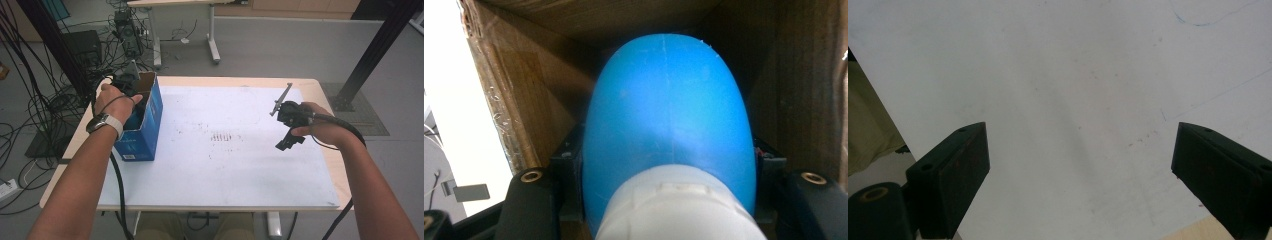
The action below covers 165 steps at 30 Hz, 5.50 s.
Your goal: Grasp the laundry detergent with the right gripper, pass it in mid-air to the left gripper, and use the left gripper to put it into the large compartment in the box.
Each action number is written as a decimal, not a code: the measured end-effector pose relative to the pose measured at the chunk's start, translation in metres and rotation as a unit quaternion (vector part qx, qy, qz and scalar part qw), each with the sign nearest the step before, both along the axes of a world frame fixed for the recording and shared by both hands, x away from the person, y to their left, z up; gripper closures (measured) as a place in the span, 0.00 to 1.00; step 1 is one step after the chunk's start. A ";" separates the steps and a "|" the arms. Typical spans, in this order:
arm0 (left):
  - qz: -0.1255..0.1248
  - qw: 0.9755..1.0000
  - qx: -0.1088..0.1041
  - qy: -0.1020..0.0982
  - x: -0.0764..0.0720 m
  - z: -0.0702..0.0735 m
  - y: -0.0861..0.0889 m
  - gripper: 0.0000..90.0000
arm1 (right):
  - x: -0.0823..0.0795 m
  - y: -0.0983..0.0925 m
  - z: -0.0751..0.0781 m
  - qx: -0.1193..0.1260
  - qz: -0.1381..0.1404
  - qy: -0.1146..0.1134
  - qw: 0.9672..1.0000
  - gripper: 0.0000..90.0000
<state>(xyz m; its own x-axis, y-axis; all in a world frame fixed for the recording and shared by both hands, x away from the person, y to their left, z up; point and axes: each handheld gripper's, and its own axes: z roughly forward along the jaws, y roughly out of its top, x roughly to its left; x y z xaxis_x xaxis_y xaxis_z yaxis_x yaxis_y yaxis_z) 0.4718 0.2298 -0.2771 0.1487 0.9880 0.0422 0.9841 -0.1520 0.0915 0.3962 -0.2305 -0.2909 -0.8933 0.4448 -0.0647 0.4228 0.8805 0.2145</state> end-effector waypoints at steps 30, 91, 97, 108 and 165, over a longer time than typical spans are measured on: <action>-0.002 1.000 0.002 -0.003 0.000 -0.001 0.000 0.41 | -0.001 0.001 -0.001 0.000 0.001 0.000 1.000 0.09; -0.007 1.000 -0.020 -0.010 0.000 -0.001 0.004 0.38 | -0.004 0.002 -0.002 0.009 -0.002 0.002 1.000 0.09; -0.013 0.999 -0.033 -0.018 -0.001 0.002 0.004 0.32 | -0.004 0.002 -0.002 0.007 -0.002 0.004 1.000 0.09; -0.022 0.996 -0.066 -0.058 -0.008 0.023 0.013 0.25 | -0.006 0.007 -0.001 0.005 0.001 0.003 1.000 0.09; -0.328 0.937 -0.094 -0.078 -0.042 0.137 -0.062 0.12 | -0.015 0.009 0.030 -0.013 -0.012 -0.010 1.000 0.09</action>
<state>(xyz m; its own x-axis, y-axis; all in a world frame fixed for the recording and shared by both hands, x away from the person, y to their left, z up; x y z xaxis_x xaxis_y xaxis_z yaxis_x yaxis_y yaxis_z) 0.4300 0.1681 -0.1403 0.7328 0.6784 -0.0515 0.6571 -0.6861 0.3123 0.3811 -0.2210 -0.2613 -0.8808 0.4640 -0.0942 0.4395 0.8754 0.2013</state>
